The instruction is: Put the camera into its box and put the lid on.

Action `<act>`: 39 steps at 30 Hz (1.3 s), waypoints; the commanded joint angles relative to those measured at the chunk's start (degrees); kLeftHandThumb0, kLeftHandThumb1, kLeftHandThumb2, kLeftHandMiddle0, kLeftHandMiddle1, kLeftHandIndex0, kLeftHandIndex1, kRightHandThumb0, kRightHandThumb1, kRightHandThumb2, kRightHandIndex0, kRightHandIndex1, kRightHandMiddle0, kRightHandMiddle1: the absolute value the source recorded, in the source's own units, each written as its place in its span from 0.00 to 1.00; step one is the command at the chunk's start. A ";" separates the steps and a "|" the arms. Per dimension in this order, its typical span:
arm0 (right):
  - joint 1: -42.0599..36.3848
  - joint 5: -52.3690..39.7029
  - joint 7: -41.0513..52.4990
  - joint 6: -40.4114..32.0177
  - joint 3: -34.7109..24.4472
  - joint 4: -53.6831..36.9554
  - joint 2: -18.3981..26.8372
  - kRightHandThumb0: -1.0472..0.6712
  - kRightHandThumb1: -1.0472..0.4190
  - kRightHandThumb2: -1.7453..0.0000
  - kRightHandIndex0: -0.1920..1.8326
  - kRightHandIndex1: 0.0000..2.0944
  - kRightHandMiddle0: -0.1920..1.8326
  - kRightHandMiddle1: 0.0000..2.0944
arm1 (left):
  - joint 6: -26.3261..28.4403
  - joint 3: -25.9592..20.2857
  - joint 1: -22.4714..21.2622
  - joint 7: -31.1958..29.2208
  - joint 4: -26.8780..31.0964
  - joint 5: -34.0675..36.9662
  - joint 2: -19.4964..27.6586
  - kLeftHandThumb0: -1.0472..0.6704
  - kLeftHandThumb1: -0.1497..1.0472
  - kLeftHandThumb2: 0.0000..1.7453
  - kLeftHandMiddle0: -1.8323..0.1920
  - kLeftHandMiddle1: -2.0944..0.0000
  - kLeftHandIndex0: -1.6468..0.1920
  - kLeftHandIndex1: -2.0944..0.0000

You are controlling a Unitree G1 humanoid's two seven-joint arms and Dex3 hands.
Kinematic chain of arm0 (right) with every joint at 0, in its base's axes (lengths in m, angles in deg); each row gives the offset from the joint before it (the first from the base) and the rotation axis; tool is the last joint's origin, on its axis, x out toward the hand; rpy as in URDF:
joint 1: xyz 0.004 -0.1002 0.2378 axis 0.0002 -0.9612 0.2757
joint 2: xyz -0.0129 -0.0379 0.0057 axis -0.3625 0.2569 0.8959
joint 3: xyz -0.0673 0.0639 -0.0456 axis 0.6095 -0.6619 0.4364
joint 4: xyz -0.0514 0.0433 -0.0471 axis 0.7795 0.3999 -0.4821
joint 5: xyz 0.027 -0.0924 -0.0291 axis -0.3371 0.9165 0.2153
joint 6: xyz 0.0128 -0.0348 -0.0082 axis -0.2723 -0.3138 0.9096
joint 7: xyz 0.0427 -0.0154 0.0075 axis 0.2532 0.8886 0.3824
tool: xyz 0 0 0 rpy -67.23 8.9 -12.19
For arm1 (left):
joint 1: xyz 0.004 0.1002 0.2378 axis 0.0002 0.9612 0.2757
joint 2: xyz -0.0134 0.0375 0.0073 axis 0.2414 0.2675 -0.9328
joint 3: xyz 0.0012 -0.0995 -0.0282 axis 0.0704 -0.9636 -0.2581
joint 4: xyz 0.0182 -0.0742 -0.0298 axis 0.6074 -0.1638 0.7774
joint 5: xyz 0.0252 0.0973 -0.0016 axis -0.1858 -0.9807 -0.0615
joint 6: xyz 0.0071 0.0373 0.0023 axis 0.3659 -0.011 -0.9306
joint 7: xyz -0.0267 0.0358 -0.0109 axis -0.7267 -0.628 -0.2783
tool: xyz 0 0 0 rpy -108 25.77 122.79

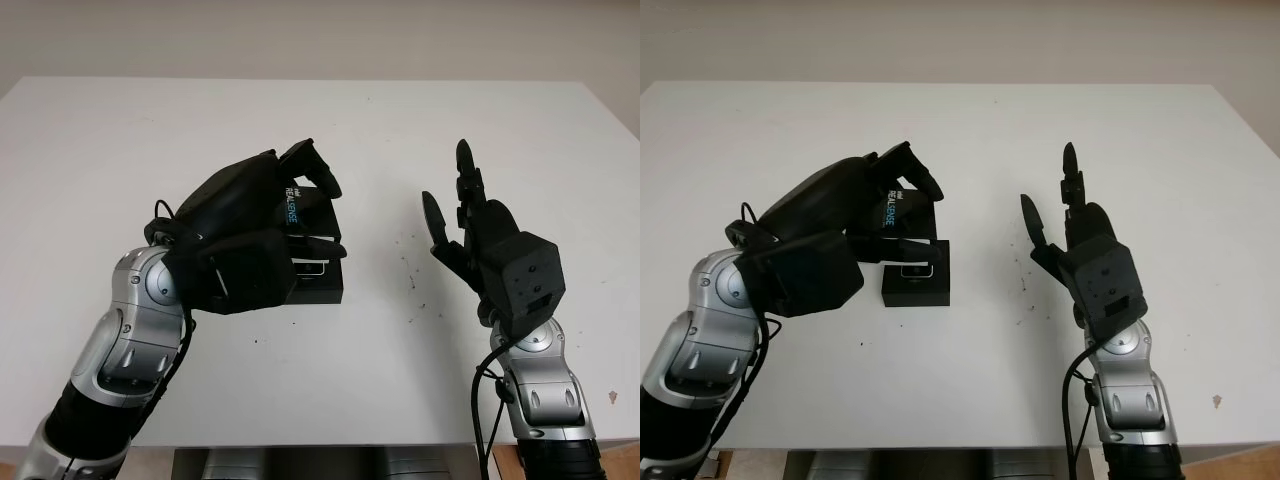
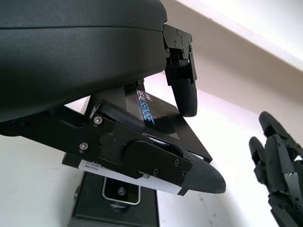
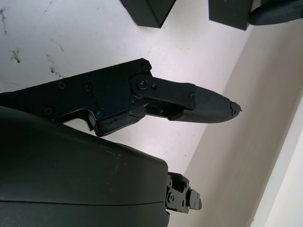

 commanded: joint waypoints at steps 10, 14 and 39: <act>-0.79 0.36 -0.11 1.44 -0.07 0.35 0.23 0.17 0.00 0.65 0.00 0.00 0.00 0.02 | -15.29 1.64 2.62 12.44 -10.41 -4.19 -0.68 0.52 1.00 0.08 0.84 0.21 0.85 0.30; -0.81 0.36 0.01 1.68 -0.11 0.42 0.19 0.18 0.00 0.65 0.00 0.00 0.00 0.02 | -19.71 1.57 2.13 15.13 -14.72 -5.09 -0.47 0.51 1.00 0.08 0.86 0.15 0.86 0.27; -0.76 0.34 -0.24 1.38 -0.08 0.70 -0.09 0.17 0.00 0.65 0.00 0.01 0.00 0.03 | -22.50 0.77 2.20 13.63 -23.17 1.83 -4.16 0.50 1.00 0.09 0.83 0.23 0.85 0.33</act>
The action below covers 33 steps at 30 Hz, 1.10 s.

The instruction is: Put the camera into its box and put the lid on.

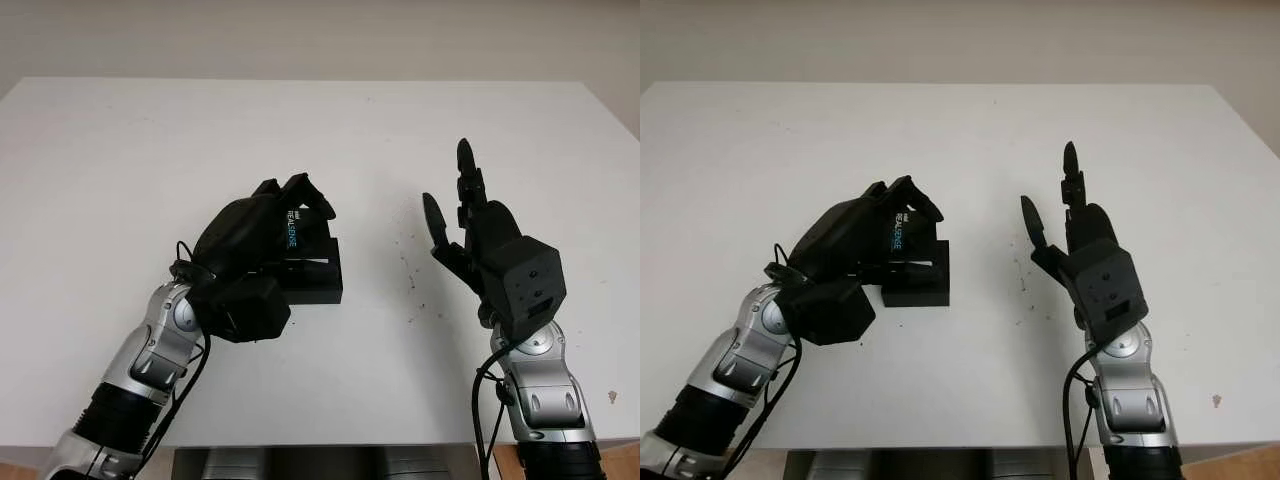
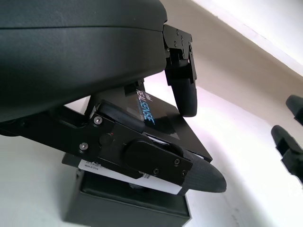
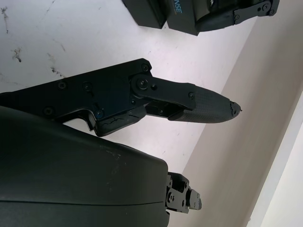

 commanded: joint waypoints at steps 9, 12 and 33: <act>-0.34 -0.81 -0.11 0.40 -0.22 0.59 -0.25 0.17 0.00 0.66 0.00 0.00 0.00 0.02 | 0.44 0.52 0.15 -0.08 -0.75 1.70 -2.57 0.49 1.00 0.12 0.85 0.16 0.88 0.27; -0.37 -0.66 -0.11 0.33 -0.18 0.66 -0.11 0.17 0.00 0.66 0.00 0.00 0.00 0.03 | 0.10 0.80 0.04 0.34 -0.99 1.66 -3.43 0.49 1.00 0.12 0.84 0.15 0.88 0.27; -1.37 -0.21 -0.32 -0.33 -0.16 -0.93 -0.13 0.18 0.00 0.66 0.00 0.01 0.00 0.02 | -3.09 1.77 0.35 -0.78 -1.86 1.02 -2.73 0.50 1.00 0.11 0.86 0.14 0.89 0.27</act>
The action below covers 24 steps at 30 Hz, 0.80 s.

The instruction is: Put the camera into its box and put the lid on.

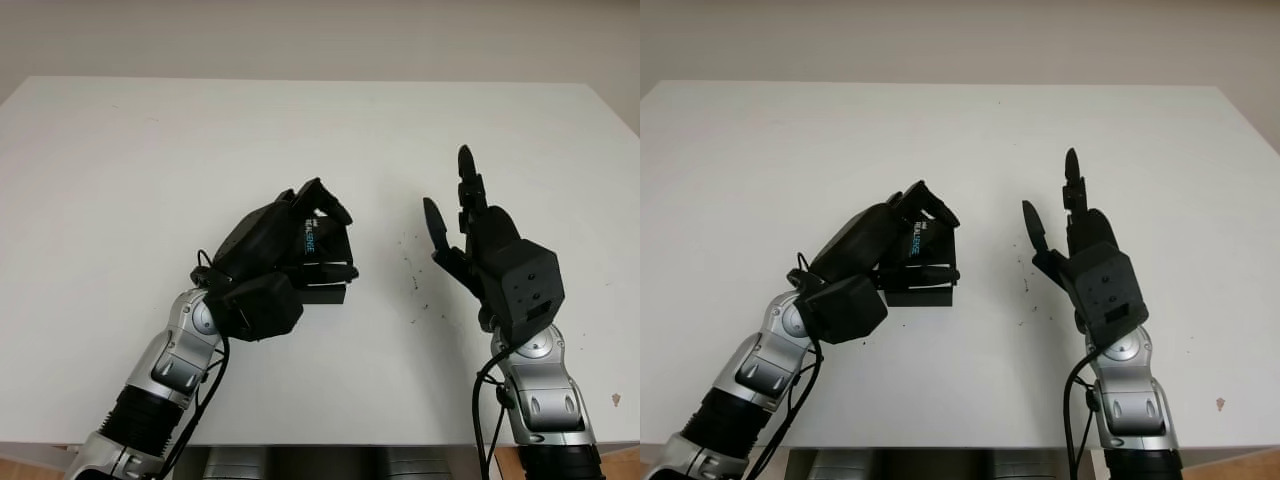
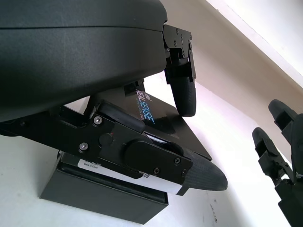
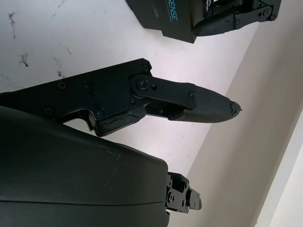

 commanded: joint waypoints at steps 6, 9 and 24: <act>0.38 -0.12 -0.16 -0.03 -0.07 -0.31 -0.19 0.18 0.00 0.66 0.00 0.01 0.01 0.03 | -1.71 0.41 1.15 -2.98 3.23 0.33 2.59 0.50 1.00 0.11 0.87 0.13 0.88 0.26; 0.64 -0.40 0.03 0.15 -0.12 0.16 -0.19 0.17 0.00 0.66 0.00 0.00 0.00 0.03 | -1.10 0.03 1.89 -4.52 4.33 0.56 3.88 0.50 1.00 0.11 0.85 0.17 0.88 0.27; 0.19 -0.18 0.32 -0.65 -0.18 -0.77 -0.03 0.18 0.00 0.66 0.00 0.01 0.00 0.02 | -1.24 0.11 3.78 -4.91 3.89 0.42 3.77 0.50 1.00 0.13 0.86 0.19 0.89 0.29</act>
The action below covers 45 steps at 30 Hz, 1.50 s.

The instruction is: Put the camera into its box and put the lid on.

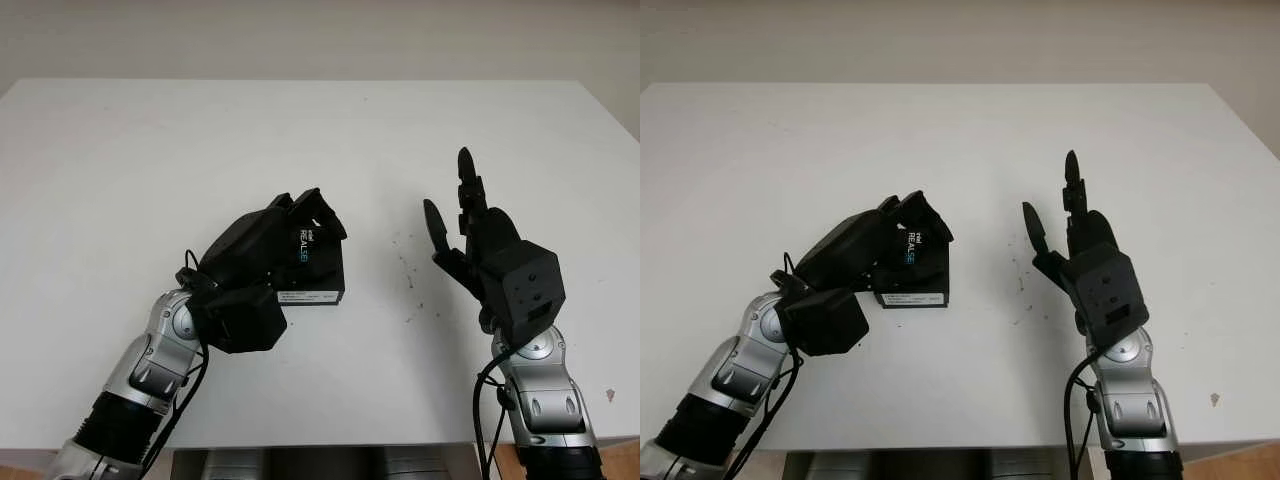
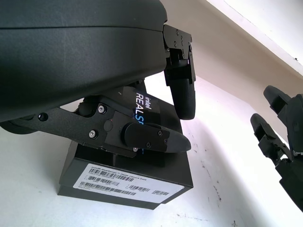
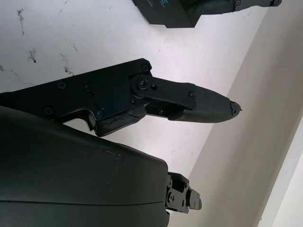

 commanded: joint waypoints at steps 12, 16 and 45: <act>-0.34 0.30 -0.02 -1.08 -0.11 -1.49 0.18 0.17 0.00 0.66 0.00 0.01 0.01 0.03 | -0.15 1.88 1.81 4.74 -0.90 -7.10 1.11 0.43 1.00 0.16 0.87 0.63 0.94 0.56; -0.05 0.17 0.16 -0.27 -0.07 -0.72 0.28 0.17 0.00 0.66 0.00 0.01 0.00 0.03 | 4.83 4.98 0.01 4.43 -1.24 -19.13 4.45 0.30 1.00 0.22 0.94 0.96 0.96 0.91; 3.68 -1.45 0.18 -0.40 1.57 -1.47 -2.12 0.15 0.00 0.63 0.00 0.00 0.00 0.00 | 9.72 -21.80 0.33 6.29 5.70 28.38 -7.86 0.15 1.00 0.32 1.00 1.00 1.00 1.00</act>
